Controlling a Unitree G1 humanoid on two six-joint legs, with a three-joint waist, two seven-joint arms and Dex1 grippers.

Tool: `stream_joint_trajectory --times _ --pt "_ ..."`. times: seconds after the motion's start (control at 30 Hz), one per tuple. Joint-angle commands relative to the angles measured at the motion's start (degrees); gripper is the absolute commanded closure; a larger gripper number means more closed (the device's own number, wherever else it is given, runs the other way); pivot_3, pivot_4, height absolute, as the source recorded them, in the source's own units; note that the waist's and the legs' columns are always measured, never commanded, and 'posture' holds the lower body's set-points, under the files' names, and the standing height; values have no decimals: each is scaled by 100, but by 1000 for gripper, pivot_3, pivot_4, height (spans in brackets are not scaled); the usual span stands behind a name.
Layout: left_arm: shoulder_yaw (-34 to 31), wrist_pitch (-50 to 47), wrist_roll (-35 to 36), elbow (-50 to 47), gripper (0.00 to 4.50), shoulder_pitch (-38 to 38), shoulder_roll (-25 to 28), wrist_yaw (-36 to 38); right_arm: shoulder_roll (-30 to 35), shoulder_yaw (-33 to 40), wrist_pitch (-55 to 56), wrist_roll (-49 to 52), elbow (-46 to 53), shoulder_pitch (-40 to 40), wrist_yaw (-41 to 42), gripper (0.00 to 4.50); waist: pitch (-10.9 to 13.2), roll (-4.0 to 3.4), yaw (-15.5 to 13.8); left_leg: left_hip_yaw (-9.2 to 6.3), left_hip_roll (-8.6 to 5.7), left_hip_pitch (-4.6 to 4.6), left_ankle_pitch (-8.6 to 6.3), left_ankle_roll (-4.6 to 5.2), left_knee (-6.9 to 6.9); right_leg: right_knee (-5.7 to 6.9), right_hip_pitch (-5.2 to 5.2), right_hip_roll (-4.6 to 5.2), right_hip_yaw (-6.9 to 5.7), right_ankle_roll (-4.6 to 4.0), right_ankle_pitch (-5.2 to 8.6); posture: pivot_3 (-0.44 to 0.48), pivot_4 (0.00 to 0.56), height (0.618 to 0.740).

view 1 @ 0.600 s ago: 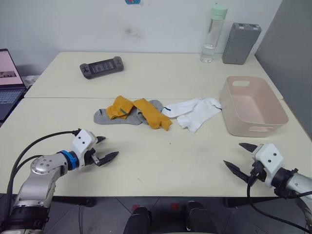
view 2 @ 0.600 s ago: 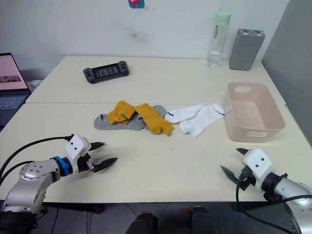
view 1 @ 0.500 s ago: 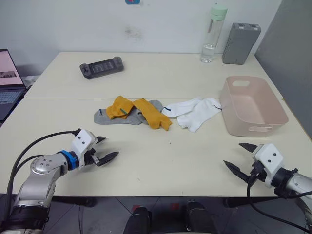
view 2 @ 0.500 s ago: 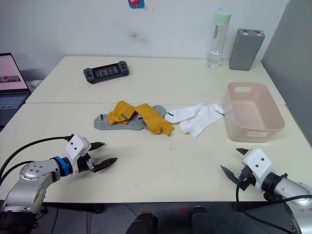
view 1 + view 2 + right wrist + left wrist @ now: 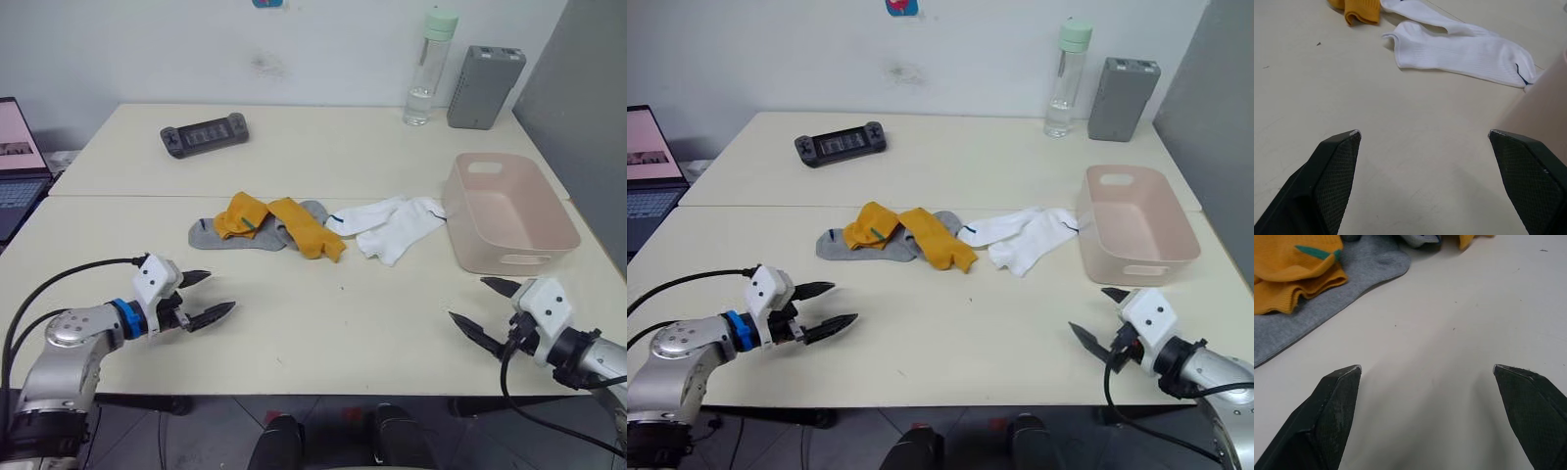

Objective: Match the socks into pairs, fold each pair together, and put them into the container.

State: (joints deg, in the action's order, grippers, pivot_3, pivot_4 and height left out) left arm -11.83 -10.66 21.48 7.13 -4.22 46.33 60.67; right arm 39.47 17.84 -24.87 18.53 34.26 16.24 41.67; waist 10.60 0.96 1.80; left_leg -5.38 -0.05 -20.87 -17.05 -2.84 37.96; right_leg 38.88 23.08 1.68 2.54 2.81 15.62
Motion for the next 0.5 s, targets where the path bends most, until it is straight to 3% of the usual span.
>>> stream_joint_trajectory --times 0.03,0.33,0.5 --pt "-74 -22 49 -77 0 -31 189 215 105 104 -9 124 144 55 102 19 0 0 0 1 -1 0 0 0 0 0 0 0 1 0 0 0 150 740" --pt "-95 -151 88 -150 0 -68 196 308 98 65 -18 192 210 88 111 19 0 0 2 2 0 0 0 0 0 0 0 0 2 0 0 0 150 740" --pt "-84 -603 424 -712 0 8 33 224 74 -187 -327 399 435 -258 24 19 0 0 8 1 1 0 0 0 0 0 0 0 2 0 0 0 150 740"
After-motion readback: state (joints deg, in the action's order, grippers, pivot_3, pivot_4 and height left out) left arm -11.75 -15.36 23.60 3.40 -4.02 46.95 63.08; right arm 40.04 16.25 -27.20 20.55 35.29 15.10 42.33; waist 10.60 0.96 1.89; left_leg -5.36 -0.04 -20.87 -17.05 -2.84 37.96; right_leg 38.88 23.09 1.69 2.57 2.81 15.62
